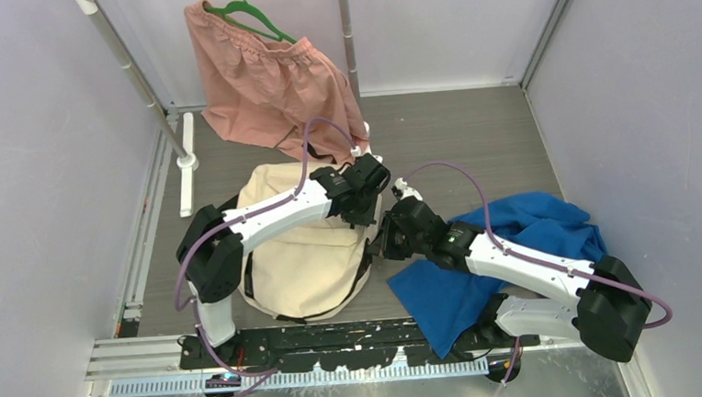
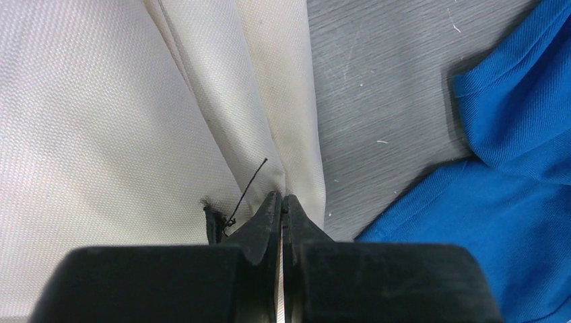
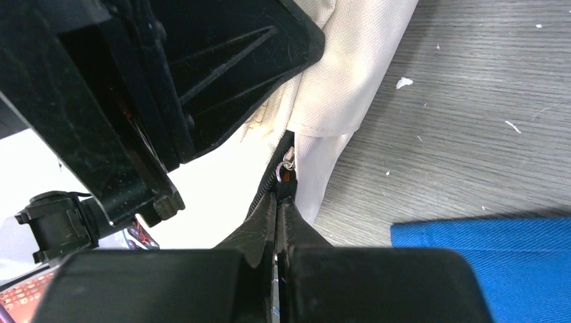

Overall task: Pack the student bag
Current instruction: Zip the student bag at the center of the board.

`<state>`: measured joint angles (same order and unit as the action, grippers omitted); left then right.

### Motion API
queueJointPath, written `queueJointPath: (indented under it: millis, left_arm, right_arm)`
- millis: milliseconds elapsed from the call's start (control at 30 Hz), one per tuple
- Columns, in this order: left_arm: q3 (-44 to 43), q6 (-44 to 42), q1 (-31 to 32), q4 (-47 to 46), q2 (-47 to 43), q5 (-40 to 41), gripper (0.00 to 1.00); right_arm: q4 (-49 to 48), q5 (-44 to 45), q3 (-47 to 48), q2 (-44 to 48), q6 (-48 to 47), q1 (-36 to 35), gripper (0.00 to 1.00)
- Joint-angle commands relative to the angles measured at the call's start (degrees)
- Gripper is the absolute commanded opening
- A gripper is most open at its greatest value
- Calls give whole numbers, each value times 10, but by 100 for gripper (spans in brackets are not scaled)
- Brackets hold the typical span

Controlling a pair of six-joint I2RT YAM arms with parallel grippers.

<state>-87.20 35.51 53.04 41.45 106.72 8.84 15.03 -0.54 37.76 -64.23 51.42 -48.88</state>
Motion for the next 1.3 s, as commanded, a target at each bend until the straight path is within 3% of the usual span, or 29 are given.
queueJointPath:
  millis: [0, 533, 633, 733, 933, 967, 1033, 1067, 1133, 1267]
  left_arm:
    - [-28, -10, -23, -27, -1, 7, 0]
    - [-134, 11, -106, -45, 41, 4, 0]
    - [-141, 34, -111, -72, 42, 2, 0]
    - [-151, 58, -111, -98, 48, -11, 0]
    - [-204, 88, -105, -116, 73, -31, 0]
    - [-209, 82, -102, -116, 74, -40, 9]
    - [-212, 69, -93, -111, 68, -53, 41]
    - [-208, 59, -86, -108, 59, -57, 50]
    - [-189, 42, -70, -108, 35, -53, 57]
    - [-139, 20, -58, -120, -19, -69, 59]
  right_arm:
    - [-31, -25, 1, 19, 15, -3, 1]
    - [-7, -41, 5, 0, -3, -160, 1]
    - [25, -11, -14, 25, -6, -160, 1]
    - [100, 86, -15, 67, -11, -149, 1]
    - [162, 104, -34, 177, -12, -11, 1]
    - [166, 99, -35, 189, -14, 18, 1]
    - [169, 100, -33, 204, -21, 46, 1]
    - [172, 104, -30, 203, -23, 56, 1]
    - [172, 111, -27, 191, -31, 74, 1]
    - [139, 95, -32, 147, -48, 126, 1]
